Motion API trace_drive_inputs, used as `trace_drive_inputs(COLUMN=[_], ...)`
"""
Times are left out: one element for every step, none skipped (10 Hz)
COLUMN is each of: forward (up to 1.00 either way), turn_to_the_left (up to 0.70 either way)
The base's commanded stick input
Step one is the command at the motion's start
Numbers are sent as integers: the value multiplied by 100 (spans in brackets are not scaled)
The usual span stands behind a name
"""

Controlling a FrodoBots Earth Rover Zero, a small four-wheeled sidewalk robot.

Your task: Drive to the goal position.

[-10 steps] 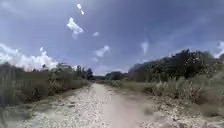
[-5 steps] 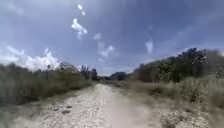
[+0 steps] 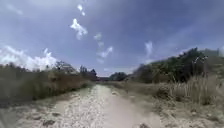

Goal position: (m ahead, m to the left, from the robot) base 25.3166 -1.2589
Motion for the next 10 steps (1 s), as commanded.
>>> trace_drive_inputs(forward=[85, 85, 85, 85, 85, 85, 85, 85, 85, 85], turn_to_the_left=[4, 4, 4, 4, 4, 4, 4, 4, 4, 4])
